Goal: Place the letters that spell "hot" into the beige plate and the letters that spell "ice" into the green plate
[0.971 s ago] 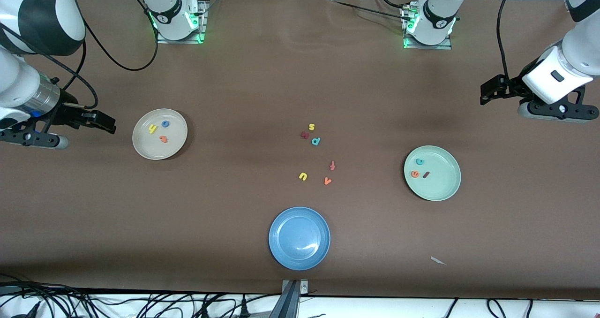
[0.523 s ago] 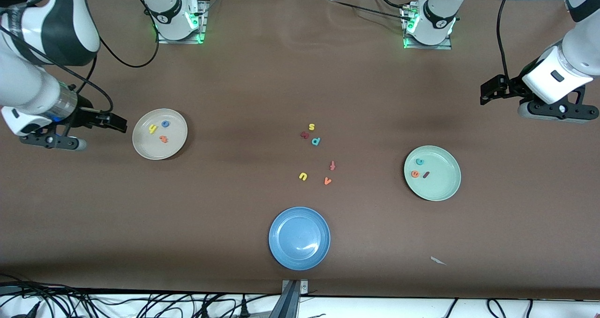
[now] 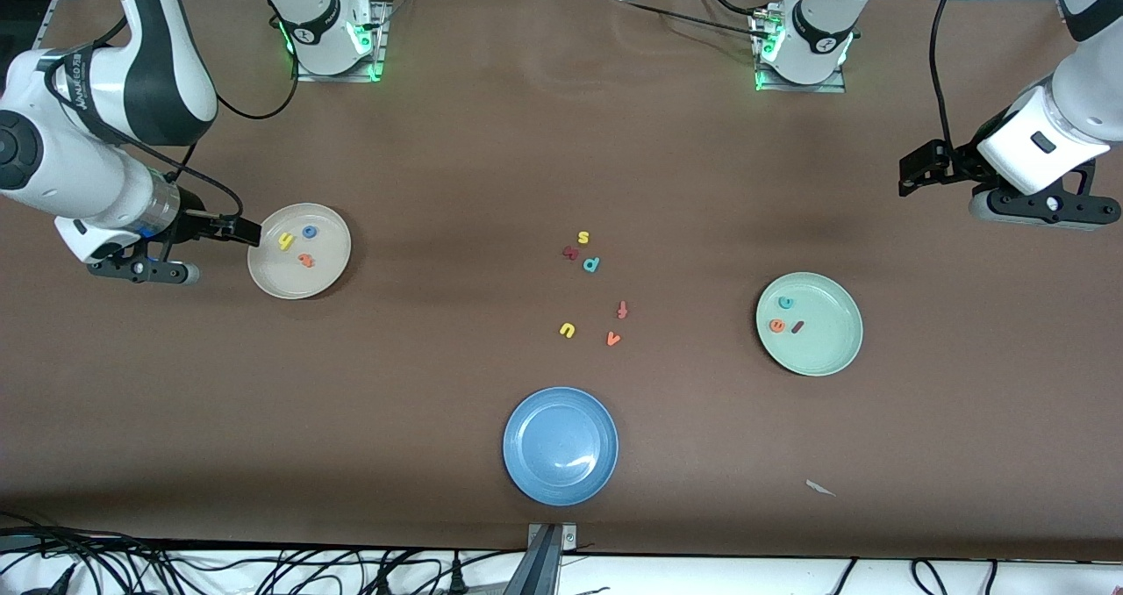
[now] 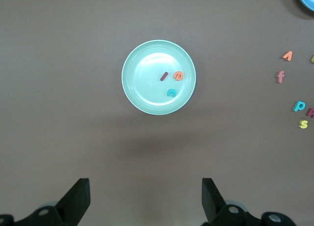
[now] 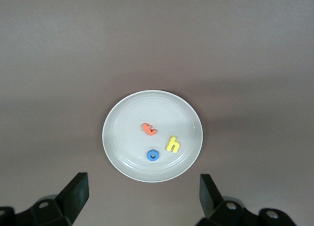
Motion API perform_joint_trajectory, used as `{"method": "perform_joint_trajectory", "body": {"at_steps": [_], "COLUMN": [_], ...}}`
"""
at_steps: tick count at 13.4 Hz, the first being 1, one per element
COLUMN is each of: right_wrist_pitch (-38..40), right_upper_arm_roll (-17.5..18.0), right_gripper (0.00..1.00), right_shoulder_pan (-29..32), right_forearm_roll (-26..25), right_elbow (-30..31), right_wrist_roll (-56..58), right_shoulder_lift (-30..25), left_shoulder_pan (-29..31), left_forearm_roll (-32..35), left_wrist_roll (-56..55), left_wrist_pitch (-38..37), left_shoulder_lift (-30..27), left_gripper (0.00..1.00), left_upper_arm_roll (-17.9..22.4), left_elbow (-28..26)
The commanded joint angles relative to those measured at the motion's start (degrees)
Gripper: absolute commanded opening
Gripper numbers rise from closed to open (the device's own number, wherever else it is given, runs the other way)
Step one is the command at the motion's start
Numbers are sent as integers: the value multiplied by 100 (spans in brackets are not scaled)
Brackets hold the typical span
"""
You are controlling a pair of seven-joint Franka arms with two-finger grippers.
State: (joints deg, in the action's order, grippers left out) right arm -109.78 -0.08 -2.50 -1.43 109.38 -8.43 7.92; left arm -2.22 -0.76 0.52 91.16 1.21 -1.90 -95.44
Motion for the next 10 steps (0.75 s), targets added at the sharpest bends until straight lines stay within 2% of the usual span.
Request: {"method": "perform_joint_trajectory", "body": {"at_steps": [1,4,10], "right_wrist_pitch": [96,929,1125], "right_upper_arm_roll": [8,8,-9], "right_gripper": [100,100,100], "right_shoulder_pan": [13,13,22], "right_forearm_roll": [-6,-6,196], "right_elbow": [-144,-871,-1296], "right_wrist_roll": [-35,-211,-159], "right_shoulder_lift": [-395,-414,-397], "left_shoulder_pan": [19,19,19], "left_forearm_roll": [-65,-65,-65], "left_wrist_roll": [142,142,142], "left_wrist_pitch": [-124,-124,-124], "left_shoulder_lift": [55,55,55], "left_gripper": [100,100,100], "left_upper_arm_roll": [5,5,-3], "left_elbow": [149,149,149]}}
